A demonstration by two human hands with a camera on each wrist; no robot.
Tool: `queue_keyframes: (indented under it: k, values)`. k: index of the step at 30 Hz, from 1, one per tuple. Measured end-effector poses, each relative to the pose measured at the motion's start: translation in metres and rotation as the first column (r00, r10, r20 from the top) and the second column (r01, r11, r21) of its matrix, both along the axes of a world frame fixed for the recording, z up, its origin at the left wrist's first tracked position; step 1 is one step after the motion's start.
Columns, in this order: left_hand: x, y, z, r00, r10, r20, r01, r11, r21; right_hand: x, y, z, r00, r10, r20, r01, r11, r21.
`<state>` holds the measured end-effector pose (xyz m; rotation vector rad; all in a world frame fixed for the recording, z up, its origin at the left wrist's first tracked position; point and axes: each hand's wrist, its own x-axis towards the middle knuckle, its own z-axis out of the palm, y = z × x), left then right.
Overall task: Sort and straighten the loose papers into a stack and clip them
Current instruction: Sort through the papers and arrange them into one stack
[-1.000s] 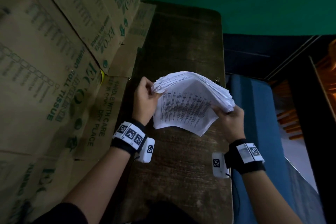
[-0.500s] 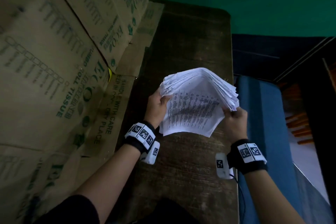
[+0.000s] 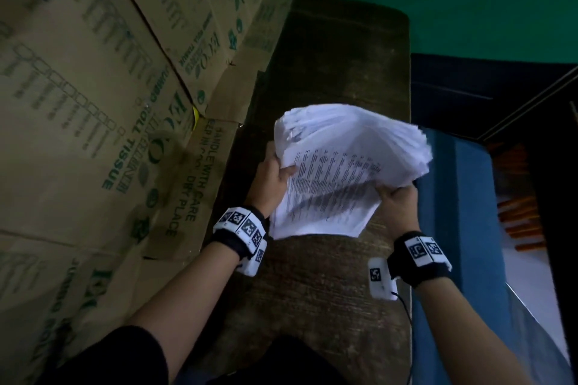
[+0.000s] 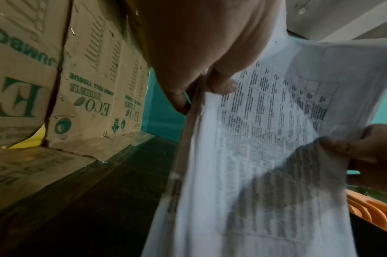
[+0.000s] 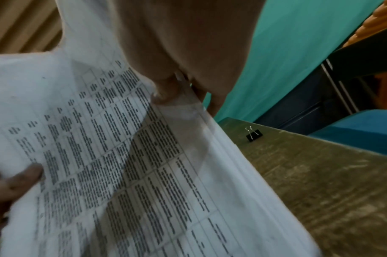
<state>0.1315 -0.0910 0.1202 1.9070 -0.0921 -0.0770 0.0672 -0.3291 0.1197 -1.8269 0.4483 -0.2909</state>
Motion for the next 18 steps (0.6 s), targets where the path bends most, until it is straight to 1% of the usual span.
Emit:
queue_keyframes:
  k: [2, 3, 5, 7, 9, 11, 14, 15, 17, 18]
  values:
    - [0.0, 0.006, -0.002, 0.998, 0.052, -0.04, -0.056, 0.993, -0.107, 0.002, -0.005, -0.002, 1.0, 0.004, 0.0, -0.004, 1.0, -0.022]
    - [-0.002, 0.009, -0.009, 0.993, 0.082, -0.084, -0.091, 0.989, -0.118, -0.001, -0.006, -0.005, 0.999, 0.027, -0.03, -0.027, 1.0, 0.0]
    - [-0.014, 0.015, -0.035, 0.97, 0.11, -0.216, -0.132, 0.988, -0.087, -0.01, -0.004, -0.02, 0.981, 0.091, -0.171, -0.088, 0.996, 0.025]
    - [-0.032, 0.018, -0.071, 0.941, 0.116, -0.319, -0.129, 0.991, -0.021, -0.023, 0.0, -0.047, 0.928, 0.098, -0.36, -0.118, 0.992, -0.034]
    - [-0.047, 0.018, -0.1, 0.919, 0.124, -0.375, -0.11, 0.992, 0.059, -0.034, 0.0, -0.078, 0.866, 0.081, -0.494, -0.139, 0.987, -0.081]
    - [-0.057, 0.018, -0.118, 0.882, 0.148, -0.448, -0.117, 0.989, 0.095, -0.042, -0.002, -0.102, 0.802, 0.074, -0.593, -0.157, 0.983, -0.091]
    - [-0.061, 0.019, -0.133, 0.826, 0.195, -0.529, -0.179, 0.98, 0.082, -0.047, -0.003, -0.117, 0.731, 0.088, -0.677, -0.208, 0.973, -0.098]
    - [-0.061, 0.02, -0.136, 0.81, 0.21, -0.548, -0.209, 0.976, 0.066, -0.046, -0.004, -0.116, 0.697, 0.087, -0.712, -0.259, 0.956, -0.137]
    - [-0.062, 0.022, -0.138, 0.785, 0.215, -0.58, -0.261, 0.965, 0.004, -0.044, -0.004, -0.111, 0.623, 0.02, -0.782, -0.38, 0.881, -0.28]
    - [-0.062, 0.023, -0.137, 0.777, 0.203, -0.596, -0.281, 0.959, -0.04, -0.042, 0.001, -0.102, 0.615, -0.021, -0.788, -0.422, 0.836, -0.351]
